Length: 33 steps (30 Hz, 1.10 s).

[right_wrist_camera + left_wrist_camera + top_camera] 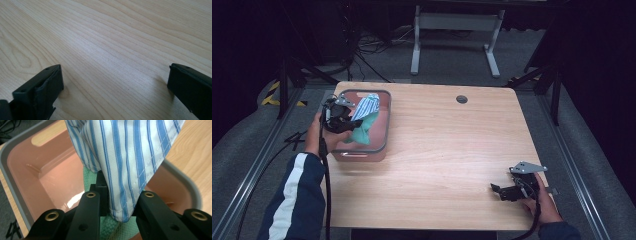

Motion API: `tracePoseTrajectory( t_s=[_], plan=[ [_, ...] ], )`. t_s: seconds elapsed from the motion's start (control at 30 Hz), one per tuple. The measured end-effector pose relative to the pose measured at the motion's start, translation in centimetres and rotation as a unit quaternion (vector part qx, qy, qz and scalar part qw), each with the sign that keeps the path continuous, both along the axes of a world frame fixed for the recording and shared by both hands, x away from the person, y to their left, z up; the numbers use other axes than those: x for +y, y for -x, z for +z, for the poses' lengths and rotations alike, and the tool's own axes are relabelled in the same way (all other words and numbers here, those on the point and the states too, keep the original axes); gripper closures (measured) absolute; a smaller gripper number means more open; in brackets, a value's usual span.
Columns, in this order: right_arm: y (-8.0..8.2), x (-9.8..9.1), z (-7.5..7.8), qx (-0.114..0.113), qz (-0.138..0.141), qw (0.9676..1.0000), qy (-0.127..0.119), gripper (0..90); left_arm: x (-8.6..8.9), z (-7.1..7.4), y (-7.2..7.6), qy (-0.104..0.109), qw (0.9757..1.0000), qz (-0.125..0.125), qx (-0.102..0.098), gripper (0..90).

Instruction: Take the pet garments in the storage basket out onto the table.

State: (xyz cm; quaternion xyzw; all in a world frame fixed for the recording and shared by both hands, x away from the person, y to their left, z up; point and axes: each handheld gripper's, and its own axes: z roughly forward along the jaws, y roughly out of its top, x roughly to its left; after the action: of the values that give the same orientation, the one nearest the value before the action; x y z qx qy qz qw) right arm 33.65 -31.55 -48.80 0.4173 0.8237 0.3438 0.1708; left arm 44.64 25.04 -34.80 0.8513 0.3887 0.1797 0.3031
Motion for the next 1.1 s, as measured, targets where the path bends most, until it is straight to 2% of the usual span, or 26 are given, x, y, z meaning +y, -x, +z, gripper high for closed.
tracePoseTrajectory(
  t_s=[0.07, 0.1, 0.2, 0.3, 0.6, 0.83, 1.1],
  plan=[
    [0.0, 0.0, 0.0, 0.0, 0.001, 1.0, 0.001, 0.6, -0.1, 0.4, 0.6, 0.002, 0.9999, -0.008, -0.007, 78.1],
    [0.0, 0.0, 0.0, 0.0, 0.001, 1.0, 0.001, 0.6, -0.2, 0.7, 0.8, -0.002, 0.9998, -0.014, -0.016, 78.2],
    [0.0, 0.0, 0.0, 0.0, 0.001, 1.0, 0.001, 0.6, -0.3, 1.3, 1.6, 0.008, 0.9991, -0.022, -0.036, 78.2],
    [0.0, 0.0, 0.0, 0.0, 0.0, 1.0, 0.0, 0.6, -0.5, 1.8, 2.2, 0.017, 0.9984, -0.024, -0.048, 78.2],
    [0.0, 0.0, 0.0, 0.0, 0.0, 1.0, 0.001, 0.6, -1.2, 3.0, 3.0, 0.038, 0.9967, -0.037, -0.062, 78.2],
    [0.0, 0.0, 0.0, 0.0, 0.0, 1.0, 0.0, 0.6, -3.0, 3.7, 3.2, 0.041, 0.995, -0.058, -0.07, 78.2],
    [0.0, 0.0, 0.0, 0.0, 0.0, 1.0, 0.0, 0.6, -5.4, 4.2, 3.0, 0.04, 0.9934, -0.083, -0.069, 78.2]
  ],
)
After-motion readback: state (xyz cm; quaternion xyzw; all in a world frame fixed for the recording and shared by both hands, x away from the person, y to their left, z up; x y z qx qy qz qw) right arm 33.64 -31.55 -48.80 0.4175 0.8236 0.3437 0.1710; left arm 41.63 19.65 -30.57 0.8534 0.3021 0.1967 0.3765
